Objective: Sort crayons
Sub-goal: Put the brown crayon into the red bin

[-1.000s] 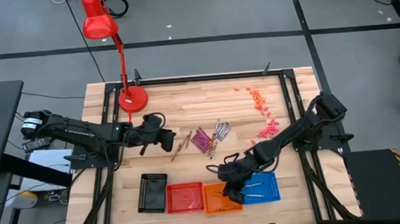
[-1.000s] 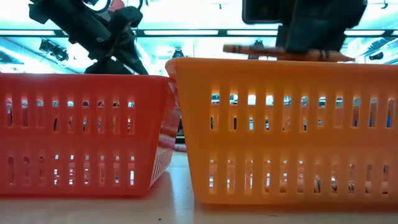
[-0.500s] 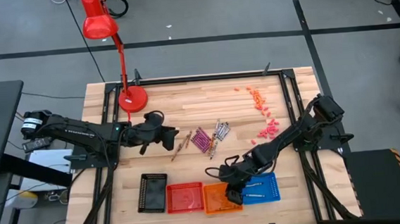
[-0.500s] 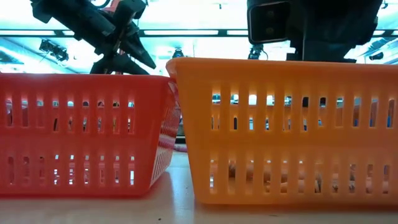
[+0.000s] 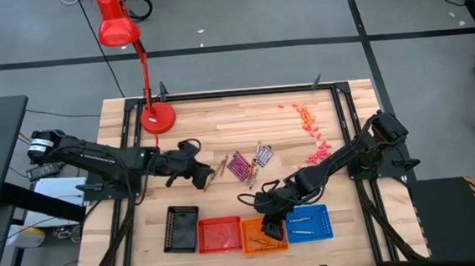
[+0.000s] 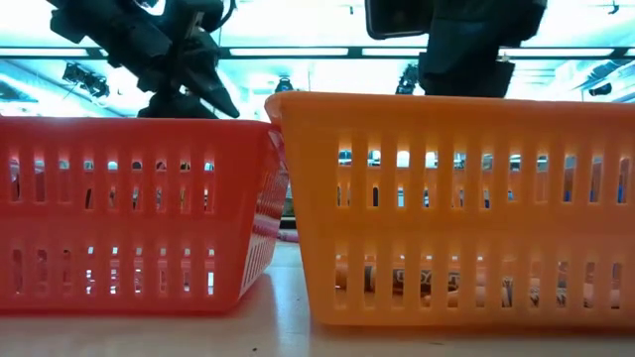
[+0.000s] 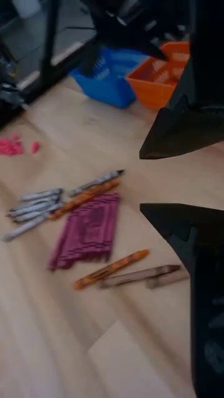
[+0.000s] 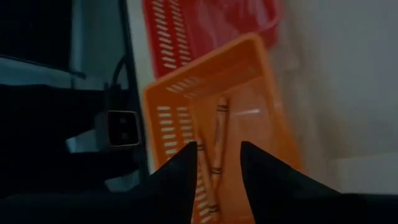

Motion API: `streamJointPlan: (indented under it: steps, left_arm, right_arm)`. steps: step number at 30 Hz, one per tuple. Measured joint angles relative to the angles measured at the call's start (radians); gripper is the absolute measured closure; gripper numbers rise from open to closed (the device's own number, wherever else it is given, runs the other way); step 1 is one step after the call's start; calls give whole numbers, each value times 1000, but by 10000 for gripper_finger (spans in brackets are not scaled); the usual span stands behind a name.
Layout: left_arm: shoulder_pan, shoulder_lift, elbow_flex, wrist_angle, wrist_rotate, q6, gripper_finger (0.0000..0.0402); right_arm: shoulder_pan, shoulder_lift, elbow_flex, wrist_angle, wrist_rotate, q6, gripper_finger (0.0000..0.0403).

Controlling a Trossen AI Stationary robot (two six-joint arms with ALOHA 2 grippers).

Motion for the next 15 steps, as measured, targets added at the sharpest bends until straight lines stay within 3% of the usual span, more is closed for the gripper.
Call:
streamJointPlan:
  steps: [7, 15]
  left_arm:
    - [-76, 101, 17, -21, 2, -73, 264]
    - [-107, 256, 247, -391, -28, -48, 264]
  right_arm:
    - [-31, -1, 48, -124, 27, -77, 276]
    - [-52, -91, 52, -262, 209, -65, 276]
